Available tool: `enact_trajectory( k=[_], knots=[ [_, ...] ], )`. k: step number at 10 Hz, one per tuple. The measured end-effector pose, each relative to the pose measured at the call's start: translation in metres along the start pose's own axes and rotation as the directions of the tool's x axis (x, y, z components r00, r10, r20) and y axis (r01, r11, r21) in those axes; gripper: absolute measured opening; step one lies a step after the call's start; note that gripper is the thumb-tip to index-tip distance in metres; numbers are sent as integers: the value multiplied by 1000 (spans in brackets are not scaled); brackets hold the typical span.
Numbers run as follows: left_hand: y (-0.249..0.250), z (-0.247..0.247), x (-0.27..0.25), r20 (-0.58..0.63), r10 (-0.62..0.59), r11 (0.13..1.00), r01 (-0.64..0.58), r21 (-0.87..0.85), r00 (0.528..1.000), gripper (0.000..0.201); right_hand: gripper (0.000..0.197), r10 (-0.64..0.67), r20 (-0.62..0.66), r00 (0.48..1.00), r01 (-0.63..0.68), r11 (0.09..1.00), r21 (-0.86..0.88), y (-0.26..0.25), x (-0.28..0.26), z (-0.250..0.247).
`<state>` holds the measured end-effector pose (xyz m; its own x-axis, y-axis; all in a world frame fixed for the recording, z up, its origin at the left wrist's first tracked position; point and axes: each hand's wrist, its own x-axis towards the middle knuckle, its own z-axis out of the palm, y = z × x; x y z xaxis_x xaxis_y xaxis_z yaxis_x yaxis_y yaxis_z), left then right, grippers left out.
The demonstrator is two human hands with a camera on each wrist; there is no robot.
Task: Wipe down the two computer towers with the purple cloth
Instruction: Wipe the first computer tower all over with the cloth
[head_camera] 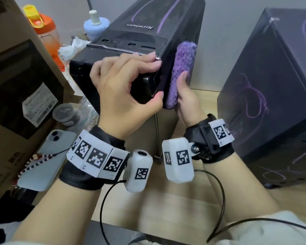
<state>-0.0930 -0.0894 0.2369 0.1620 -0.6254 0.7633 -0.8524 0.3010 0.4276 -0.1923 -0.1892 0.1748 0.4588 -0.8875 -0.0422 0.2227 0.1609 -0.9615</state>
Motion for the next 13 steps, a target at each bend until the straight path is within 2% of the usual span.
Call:
enact_trajectory(
  k=[1,2,3,4,5,6,7,8,9,10,11,12,13],
  knots=[
    [-1,-1,1,5,-5,1000,6,-16,1000,35,147,-9,24,1000,10,998,-64,0,19,-8],
    [-2,-2,2,7,-15,999,15,-32,1000,34,138,139,-87,986,-143,989,-46,35,25,-20],
    [-3,-4,2,18,8,999,-8,-32,1000,35,101,324,-215,921,-334,943,-8,75,21,-30],
    [-3,-5,1,22,23,999,-22,-33,999,35,69,509,-307,804,-490,860,143,116,-8,-30],
    [-4,-7,0,19,44,998,-43,-48,999,34,61,623,-195,757,-584,780,226,145,-45,-24],
    [-8,-11,0,6,68,997,-68,-45,998,33,62,667,-205,717,-629,745,223,156,-55,-9],
    [-11,-14,0,-1,68,996,-68,-57,998,32,74,509,-240,827,-483,861,161,133,-47,-3],
    [-16,-16,1,-1,67,994,-67,-87,998,33,113,309,-166,936,-303,951,61,96,-31,3],
    [-20,-17,1,4,69,992,-68,-106,998,34,133,88,-48,995,-82,990,117,29,-15,22],
    [-24,-17,1,1,80,992,-79,-103,997,34,135,-72,-16,997,72,997,-22,10,-1,25],
    [-27,-17,2,-4,82,991,-82,-109,997,34,128,6,0,1000,-6,999,-37,29,-3,23],
    [-31,-19,3,-6,79,991,-79,-104,997,33,96,169,-18,985,-170,978,-122,79,-18,7],
    [-33,-19,2,-3,79,990,-79,-114,997,34,76,373,-100,923,-385,902,-197,119,-35,1]
  ],
)
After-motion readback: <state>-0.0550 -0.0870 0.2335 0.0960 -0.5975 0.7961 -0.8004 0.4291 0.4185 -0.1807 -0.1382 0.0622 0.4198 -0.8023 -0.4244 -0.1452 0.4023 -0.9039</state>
